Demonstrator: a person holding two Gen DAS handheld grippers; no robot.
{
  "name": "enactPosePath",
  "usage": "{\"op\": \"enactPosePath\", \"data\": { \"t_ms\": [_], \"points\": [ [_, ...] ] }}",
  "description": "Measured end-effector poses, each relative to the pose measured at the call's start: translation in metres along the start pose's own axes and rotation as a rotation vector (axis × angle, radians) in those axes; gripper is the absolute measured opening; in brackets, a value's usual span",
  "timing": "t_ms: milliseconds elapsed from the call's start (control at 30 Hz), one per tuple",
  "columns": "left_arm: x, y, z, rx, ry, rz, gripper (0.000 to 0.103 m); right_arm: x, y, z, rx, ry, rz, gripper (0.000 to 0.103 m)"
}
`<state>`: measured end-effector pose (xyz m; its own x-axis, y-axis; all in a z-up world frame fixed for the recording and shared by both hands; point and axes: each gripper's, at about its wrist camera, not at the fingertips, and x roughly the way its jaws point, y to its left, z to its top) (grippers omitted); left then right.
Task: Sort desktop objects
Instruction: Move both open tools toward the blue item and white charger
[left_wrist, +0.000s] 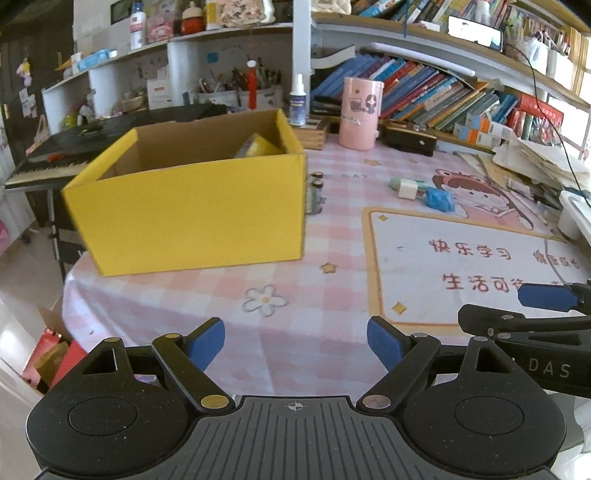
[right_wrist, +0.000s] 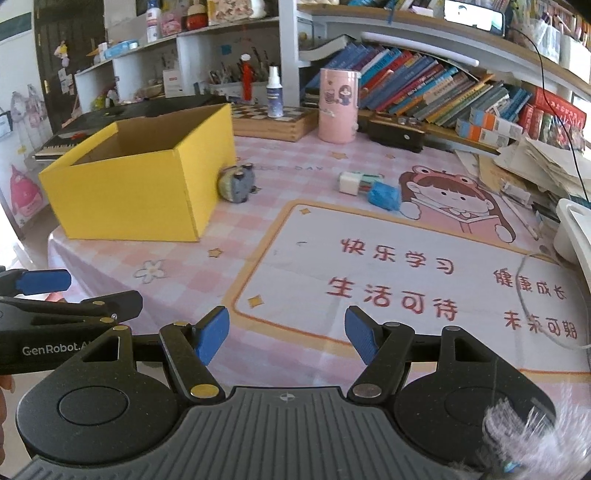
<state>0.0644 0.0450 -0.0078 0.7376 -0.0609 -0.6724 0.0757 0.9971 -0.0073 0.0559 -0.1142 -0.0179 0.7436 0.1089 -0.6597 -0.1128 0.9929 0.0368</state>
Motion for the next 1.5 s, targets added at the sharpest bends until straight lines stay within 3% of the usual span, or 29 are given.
{"op": "enactPosePath", "data": {
  "t_ms": [400,833,1500],
  "points": [
    [0.039,-0.058,0.035,0.011,0.000,-0.027,0.087,0.024,-0.069,0.030,0.015,0.009,-0.026,0.067],
    [0.071,-0.099,0.068,-0.043,-0.002,0.055,0.087,0.066,-0.133,0.066,-0.004,0.032,0.049,0.067],
    [0.105,-0.119,0.105,-0.085,-0.001,0.179,0.087,0.151,-0.160,0.106,-0.170,-0.014,0.175,0.067]
  ]
}}
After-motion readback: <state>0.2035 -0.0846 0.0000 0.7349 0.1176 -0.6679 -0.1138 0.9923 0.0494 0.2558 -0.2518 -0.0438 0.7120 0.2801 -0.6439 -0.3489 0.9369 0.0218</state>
